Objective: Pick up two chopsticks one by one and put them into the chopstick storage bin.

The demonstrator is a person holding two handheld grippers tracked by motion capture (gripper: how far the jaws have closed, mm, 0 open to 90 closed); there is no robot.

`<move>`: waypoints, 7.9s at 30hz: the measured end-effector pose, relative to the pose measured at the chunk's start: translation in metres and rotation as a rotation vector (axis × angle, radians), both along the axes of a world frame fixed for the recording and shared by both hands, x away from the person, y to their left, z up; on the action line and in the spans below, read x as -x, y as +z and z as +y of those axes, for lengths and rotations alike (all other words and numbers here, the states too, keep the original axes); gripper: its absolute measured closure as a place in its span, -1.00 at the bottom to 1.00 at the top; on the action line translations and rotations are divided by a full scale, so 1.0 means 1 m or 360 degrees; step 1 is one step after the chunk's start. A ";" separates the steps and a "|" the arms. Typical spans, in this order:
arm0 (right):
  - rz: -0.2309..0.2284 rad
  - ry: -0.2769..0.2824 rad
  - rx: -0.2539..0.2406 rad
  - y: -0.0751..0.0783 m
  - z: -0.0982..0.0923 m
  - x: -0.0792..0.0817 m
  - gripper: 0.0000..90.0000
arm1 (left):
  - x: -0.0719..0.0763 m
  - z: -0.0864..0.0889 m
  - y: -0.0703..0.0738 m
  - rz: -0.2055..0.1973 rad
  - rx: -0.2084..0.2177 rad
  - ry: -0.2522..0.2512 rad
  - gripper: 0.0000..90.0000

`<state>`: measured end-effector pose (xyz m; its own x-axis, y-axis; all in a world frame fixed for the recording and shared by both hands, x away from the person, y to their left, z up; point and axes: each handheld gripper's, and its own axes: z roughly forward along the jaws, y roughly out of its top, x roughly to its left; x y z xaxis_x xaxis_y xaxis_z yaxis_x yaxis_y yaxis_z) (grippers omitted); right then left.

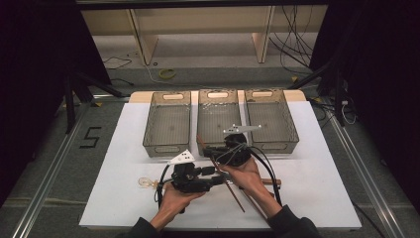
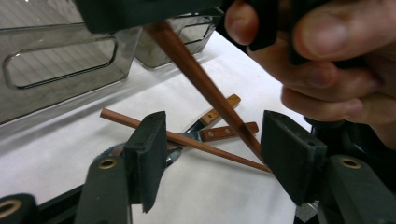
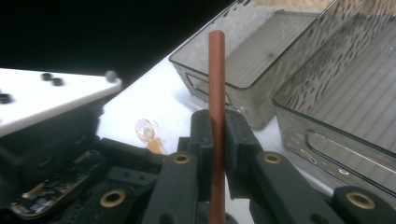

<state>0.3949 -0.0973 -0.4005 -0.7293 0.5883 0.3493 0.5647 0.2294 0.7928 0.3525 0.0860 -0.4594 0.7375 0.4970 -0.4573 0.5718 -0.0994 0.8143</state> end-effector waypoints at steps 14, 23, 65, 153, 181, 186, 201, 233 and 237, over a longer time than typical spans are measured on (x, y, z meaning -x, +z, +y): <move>-0.0024 -0.0008 -0.0041 -0.001 0.002 0.004 0.86 | -0.001 -0.008 0.002 0.0037 0.0017 -0.0060 0.33; -0.0043 -0.0025 -0.0066 -0.002 0.000 0.006 0.86 | -0.002 -0.010 0.004 0.0097 0.0008 -0.0059 0.59; 0.0004 -0.0034 0.0213 -0.022 -0.080 0.036 -0.21 | -0.040 0.083 0.052 0.0156 0.0031 0.0193 0.85; 0.0046 0.0012 0.0233 -0.042 -0.094 0.057 -0.41 | -0.166 0.110 0.049 0.0369 -0.0308 0.0639 0.70; 0.0126 -0.0044 0.0428 -0.045 -0.094 0.055 -0.07 | -0.093 0.113 0.068 0.0135 -0.0204 0.0479 -0.44; 0.0179 -0.0015 0.0482 -0.049 -0.092 0.056 0.10 | -0.070 0.115 0.064 0.0074 -0.0170 0.0442 -0.47; 0.0252 -0.0029 0.0617 -0.064 -0.095 0.061 0.40 | -0.033 0.105 0.048 -0.0052 -0.0181 0.0373 -0.55; 0.0248 -0.0051 0.0787 -0.074 -0.089 0.063 0.88 | -0.014 0.101 0.024 0.0000 -0.0195 0.0354 -0.56; 0.0245 -0.0058 0.0784 -0.074 -0.088 0.063 0.89 | -0.014 0.101 0.024 0.0002 -0.0194 0.0346 -0.56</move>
<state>0.3320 -0.1856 -0.4745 -0.6672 0.7341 0.1260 0.6809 0.5326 0.5027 0.3662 0.1865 -0.4358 0.6065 0.6955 -0.3853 0.5916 -0.0710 0.8031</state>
